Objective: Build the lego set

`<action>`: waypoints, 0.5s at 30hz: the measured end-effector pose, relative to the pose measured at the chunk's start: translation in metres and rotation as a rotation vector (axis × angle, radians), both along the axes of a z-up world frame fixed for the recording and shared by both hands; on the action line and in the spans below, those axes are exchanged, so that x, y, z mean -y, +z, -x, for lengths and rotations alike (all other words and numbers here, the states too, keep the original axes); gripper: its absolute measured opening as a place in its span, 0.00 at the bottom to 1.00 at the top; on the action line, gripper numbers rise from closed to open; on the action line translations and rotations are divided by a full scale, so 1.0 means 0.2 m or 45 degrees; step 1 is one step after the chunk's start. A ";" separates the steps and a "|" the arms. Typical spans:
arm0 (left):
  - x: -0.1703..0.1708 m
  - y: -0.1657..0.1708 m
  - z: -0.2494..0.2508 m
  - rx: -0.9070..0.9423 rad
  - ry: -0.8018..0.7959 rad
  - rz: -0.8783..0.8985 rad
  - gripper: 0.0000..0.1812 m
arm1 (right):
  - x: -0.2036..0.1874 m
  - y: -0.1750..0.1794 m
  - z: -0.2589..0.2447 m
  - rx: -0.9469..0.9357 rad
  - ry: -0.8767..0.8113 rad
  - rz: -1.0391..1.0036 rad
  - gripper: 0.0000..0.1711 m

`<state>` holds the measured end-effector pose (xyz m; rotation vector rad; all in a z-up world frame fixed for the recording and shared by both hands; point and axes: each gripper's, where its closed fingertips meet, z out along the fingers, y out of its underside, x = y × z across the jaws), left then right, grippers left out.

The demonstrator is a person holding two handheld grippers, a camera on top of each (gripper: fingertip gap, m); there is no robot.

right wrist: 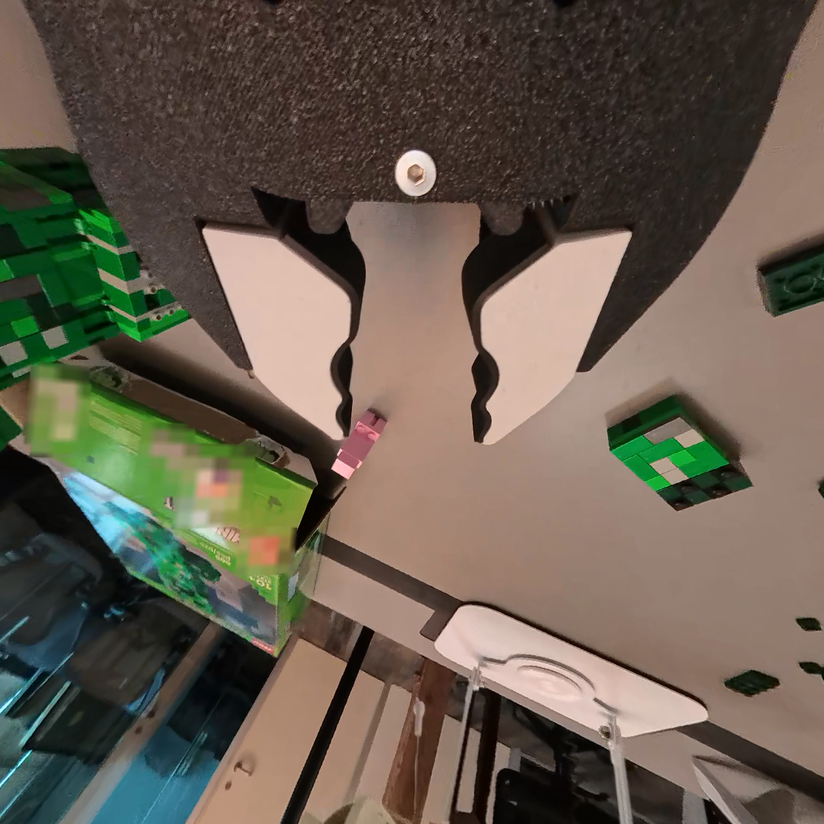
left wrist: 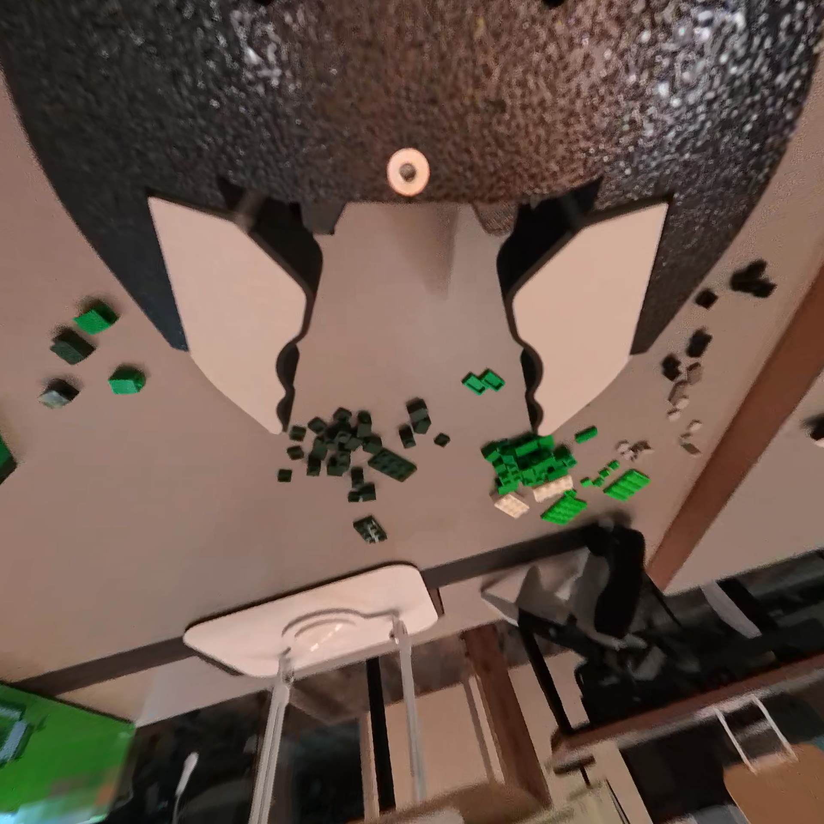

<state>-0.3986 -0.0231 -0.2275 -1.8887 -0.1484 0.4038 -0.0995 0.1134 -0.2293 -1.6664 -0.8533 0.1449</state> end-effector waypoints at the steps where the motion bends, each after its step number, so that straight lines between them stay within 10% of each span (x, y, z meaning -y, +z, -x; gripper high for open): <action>1: 0.00 -0.02 0.00 0.022 -0.003 0.018 0.56 | 0.00 0.00 0.00 0.018 -0.002 -0.013 0.30; 15: -0.01 0.07 -0.06 0.118 -0.091 -0.149 0.49 | 0.00 0.03 0.03 -0.055 0.029 -0.032 0.33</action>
